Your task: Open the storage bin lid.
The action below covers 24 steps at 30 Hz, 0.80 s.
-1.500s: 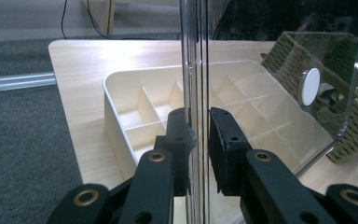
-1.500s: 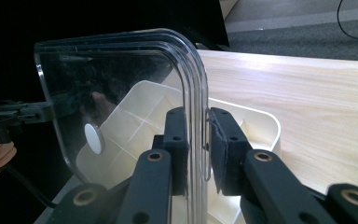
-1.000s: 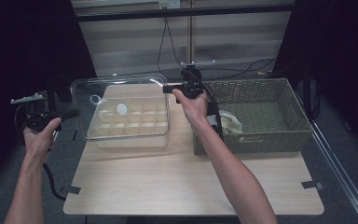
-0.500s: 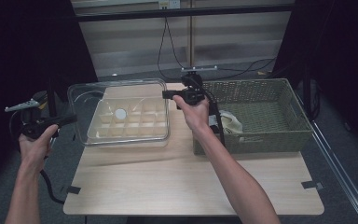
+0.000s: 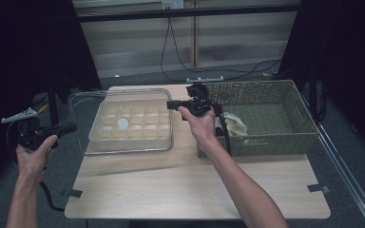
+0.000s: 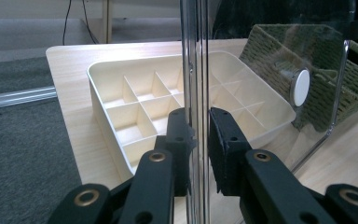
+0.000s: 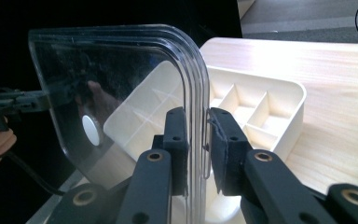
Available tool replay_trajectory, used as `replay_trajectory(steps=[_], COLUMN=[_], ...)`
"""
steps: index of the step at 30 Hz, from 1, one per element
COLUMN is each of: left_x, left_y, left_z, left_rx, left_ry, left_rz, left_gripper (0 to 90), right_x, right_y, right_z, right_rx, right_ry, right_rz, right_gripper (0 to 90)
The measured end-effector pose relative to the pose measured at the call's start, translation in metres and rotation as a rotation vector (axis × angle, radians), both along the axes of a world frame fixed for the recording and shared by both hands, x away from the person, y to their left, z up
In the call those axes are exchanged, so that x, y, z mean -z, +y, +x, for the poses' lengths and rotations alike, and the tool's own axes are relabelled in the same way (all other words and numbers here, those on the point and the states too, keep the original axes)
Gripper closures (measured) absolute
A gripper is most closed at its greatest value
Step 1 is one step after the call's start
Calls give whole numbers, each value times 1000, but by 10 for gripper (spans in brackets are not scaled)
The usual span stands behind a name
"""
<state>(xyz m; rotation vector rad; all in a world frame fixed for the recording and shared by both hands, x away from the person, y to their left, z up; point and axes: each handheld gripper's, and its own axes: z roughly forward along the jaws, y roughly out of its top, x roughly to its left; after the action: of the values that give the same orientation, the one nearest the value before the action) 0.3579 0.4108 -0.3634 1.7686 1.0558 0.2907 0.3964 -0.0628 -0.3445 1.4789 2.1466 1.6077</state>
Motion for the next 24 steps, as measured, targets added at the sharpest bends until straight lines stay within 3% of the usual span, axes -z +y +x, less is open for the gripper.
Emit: replay_trajectory(steps=[24], left_x=[13], left_y=[-1], left_z=[-40], left_rx=[7], left_ry=[4], left_rz=[4], left_gripper=[791], right_x=[10], right_y=[-3], right_z=[-45], right_rx=[-22], right_ry=[1], right_rz=[-8], right_gripper=[779])
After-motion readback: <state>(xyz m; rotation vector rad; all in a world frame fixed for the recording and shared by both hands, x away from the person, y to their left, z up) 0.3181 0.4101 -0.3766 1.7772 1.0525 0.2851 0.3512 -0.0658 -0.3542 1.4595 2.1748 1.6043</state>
